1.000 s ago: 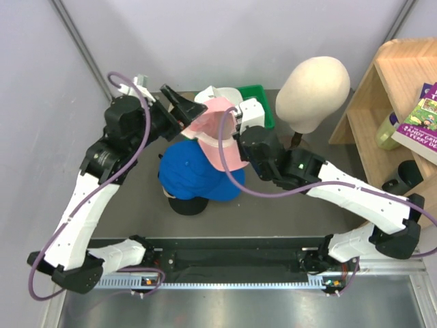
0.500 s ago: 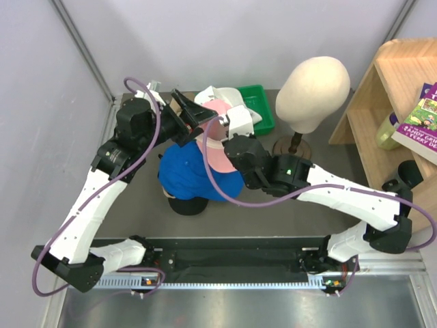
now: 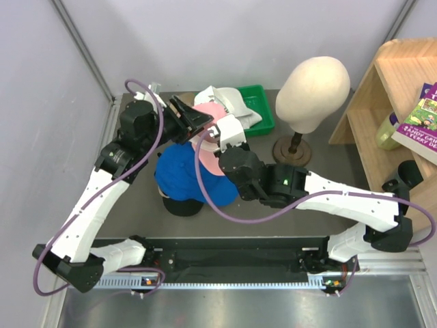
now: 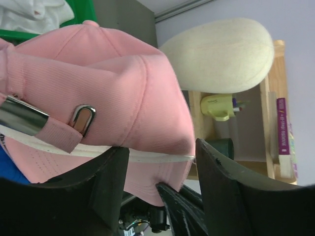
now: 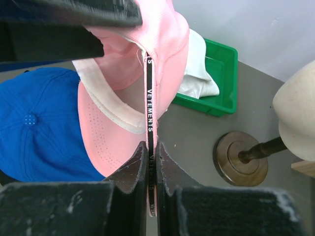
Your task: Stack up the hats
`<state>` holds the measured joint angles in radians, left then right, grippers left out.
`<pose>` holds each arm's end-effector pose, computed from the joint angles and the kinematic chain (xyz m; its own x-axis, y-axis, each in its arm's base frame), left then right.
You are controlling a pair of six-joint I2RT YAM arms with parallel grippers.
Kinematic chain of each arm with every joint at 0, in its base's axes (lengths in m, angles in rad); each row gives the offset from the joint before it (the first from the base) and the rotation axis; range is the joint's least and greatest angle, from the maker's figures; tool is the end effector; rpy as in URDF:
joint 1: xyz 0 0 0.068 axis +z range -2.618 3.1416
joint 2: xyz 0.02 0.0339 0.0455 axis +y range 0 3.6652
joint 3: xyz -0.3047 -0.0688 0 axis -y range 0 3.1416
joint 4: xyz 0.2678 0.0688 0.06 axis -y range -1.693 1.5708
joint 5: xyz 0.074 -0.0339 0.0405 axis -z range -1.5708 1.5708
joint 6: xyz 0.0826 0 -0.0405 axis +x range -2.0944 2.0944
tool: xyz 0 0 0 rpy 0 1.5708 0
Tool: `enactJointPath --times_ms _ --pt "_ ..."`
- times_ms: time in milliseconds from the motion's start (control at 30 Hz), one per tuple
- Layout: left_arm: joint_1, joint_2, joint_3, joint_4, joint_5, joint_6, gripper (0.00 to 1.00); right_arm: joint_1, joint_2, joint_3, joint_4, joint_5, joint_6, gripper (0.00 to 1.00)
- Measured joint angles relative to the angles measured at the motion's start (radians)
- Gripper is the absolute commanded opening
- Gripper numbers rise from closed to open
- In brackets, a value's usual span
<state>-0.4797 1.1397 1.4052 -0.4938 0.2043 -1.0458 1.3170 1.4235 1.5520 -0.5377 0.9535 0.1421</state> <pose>0.2462 -0.1470 0.4834 -0.6434 -0.6204 -0.4485 0.1406 0.4801 -0.8659 0.1518 0.3170 0.4603 -0.1516 -0.2581 -0.9541 -0.3545 0.9153 -0.1912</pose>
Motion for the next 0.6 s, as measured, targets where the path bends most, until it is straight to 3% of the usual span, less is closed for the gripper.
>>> enactJointPath --times_ms 33,100,167,200,433,600 --pt "0.000 -0.003 -0.014 0.003 -0.005 0.000 0.55 0.005 0.001 0.000 0.001 0.002 -0.003 0.00" --pt "0.000 -0.010 -0.039 0.004 -0.016 -0.006 0.38 0.011 0.005 0.000 0.004 0.006 -0.005 0.00" --pt "0.000 -0.021 -0.063 0.011 -0.029 -0.015 0.18 0.016 0.011 0.000 0.005 0.011 -0.007 0.00" --pt "0.000 -0.029 -0.074 0.019 -0.037 -0.019 0.03 0.019 0.014 0.000 0.006 0.011 -0.008 0.00" --pt "0.000 -0.093 -0.111 0.048 -0.080 -0.029 0.00 0.042 0.023 0.000 0.008 0.008 -0.006 0.04" --pt "0.000 -0.101 -0.119 0.083 -0.080 -0.026 0.00 0.045 0.021 -0.008 0.001 0.024 0.018 0.00"
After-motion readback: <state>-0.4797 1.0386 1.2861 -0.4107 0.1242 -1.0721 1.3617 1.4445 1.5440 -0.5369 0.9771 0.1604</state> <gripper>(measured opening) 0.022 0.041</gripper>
